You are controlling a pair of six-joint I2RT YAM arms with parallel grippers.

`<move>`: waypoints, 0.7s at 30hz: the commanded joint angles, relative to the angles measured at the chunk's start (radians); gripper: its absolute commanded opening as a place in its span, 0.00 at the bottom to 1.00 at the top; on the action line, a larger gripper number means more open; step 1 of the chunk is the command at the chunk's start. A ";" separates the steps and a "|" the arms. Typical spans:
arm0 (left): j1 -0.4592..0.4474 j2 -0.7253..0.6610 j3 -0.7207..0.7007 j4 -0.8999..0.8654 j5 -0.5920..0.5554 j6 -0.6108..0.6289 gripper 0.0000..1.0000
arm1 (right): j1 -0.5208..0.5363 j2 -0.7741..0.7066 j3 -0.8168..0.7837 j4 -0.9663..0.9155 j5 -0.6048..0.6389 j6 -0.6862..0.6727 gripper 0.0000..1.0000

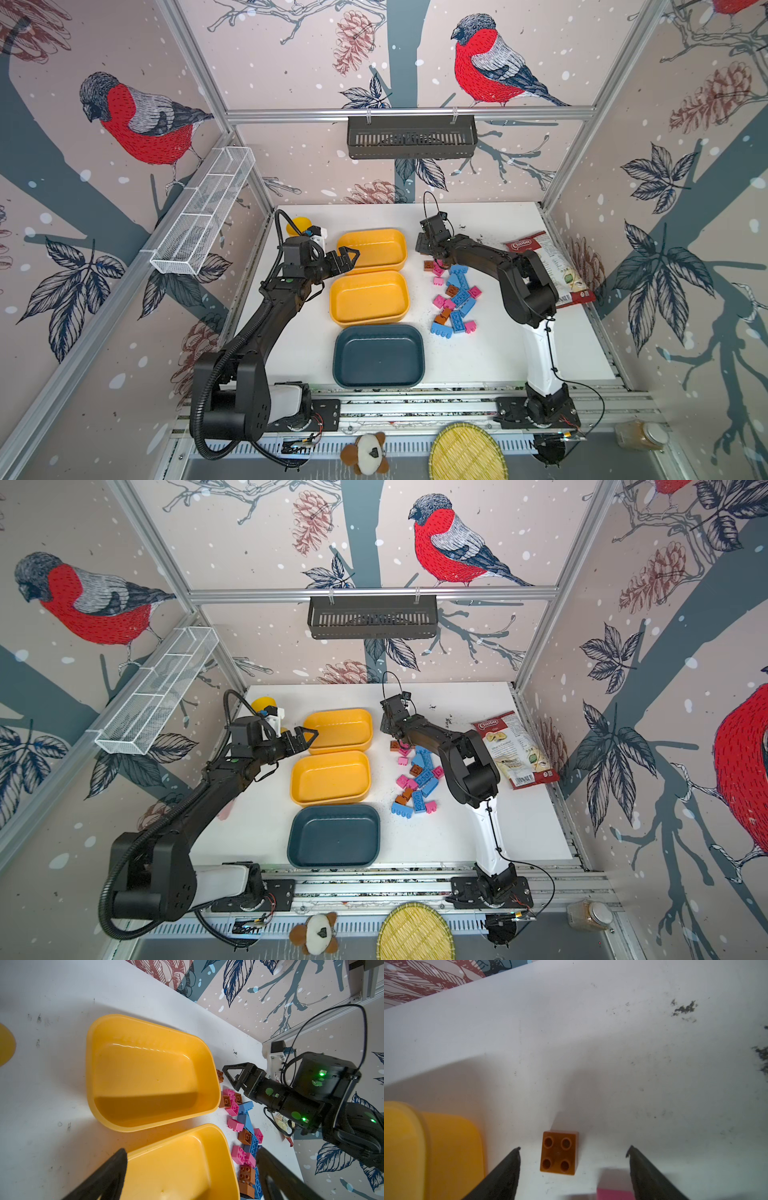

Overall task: Sort the legos into containers by color
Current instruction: Pick up the lego from the top-center of the table.

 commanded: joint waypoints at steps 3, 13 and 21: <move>0.000 -0.001 -0.004 0.007 0.018 0.003 0.96 | 0.013 0.052 0.049 -0.055 0.052 0.037 0.74; 0.000 -0.003 -0.011 0.009 0.014 0.005 0.97 | 0.030 0.138 0.134 -0.097 0.095 0.030 0.54; 0.000 -0.004 -0.015 0.007 0.009 0.008 0.97 | 0.035 0.149 0.156 -0.107 0.127 0.018 0.34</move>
